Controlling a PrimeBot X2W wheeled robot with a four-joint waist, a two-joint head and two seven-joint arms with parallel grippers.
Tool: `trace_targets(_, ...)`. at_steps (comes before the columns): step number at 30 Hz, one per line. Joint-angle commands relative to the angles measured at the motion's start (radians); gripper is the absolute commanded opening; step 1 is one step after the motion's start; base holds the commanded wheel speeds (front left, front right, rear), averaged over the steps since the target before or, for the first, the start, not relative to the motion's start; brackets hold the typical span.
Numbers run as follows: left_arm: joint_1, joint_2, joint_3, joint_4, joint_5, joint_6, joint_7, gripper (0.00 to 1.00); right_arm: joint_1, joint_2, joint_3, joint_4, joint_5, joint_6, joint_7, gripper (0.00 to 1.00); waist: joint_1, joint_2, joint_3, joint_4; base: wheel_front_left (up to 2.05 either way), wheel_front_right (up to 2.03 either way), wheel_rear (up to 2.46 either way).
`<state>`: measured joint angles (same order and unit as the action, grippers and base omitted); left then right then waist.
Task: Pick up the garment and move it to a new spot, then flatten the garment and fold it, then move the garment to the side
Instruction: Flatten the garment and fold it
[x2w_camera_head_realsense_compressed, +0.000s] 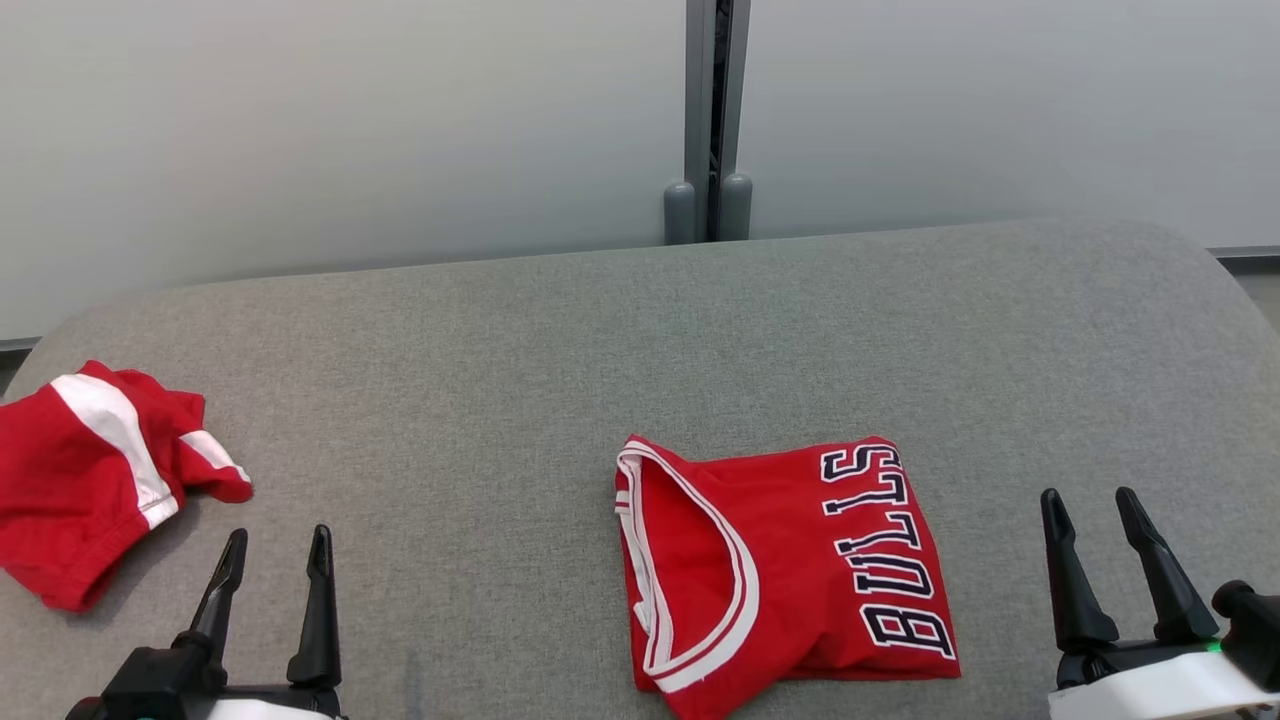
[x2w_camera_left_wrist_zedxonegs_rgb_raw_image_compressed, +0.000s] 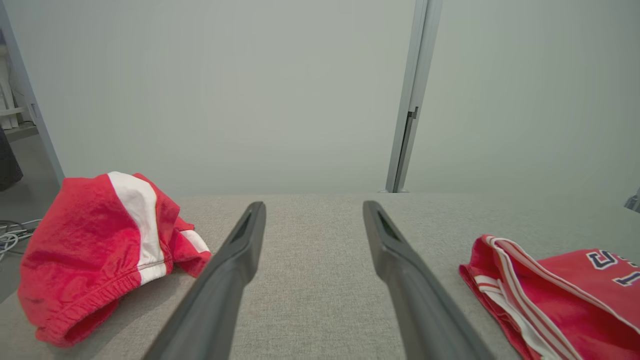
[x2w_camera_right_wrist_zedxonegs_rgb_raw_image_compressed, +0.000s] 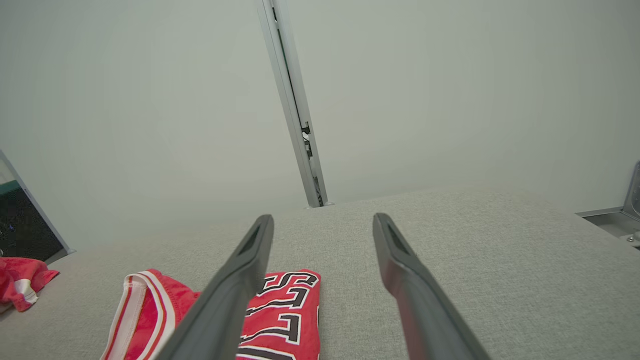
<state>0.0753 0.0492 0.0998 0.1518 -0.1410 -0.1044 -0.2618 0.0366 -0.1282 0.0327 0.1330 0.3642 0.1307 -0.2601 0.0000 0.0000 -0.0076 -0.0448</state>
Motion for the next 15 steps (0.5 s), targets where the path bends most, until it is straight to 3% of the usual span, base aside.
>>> trace_targets(1, 0.007, 0.003, -0.001, -0.006, 0.008, 0.005, -0.004, 1.0, 0.011, -0.003, -0.007, -0.001, -0.003, 0.0, -0.007, 1.0, 0.0, 0.0, -0.002, 0.003, 0.0, 0.0, 0.0)
trace_targets(15, 0.046, 0.004, -0.025, -0.029, 0.021, 0.021, -0.004, 1.0, 0.019, -0.001, -0.019, 0.041, -0.029, 0.0, -0.007, 1.0, 0.0, 0.0, -0.006, 0.031, 0.0, 0.0, 0.0)
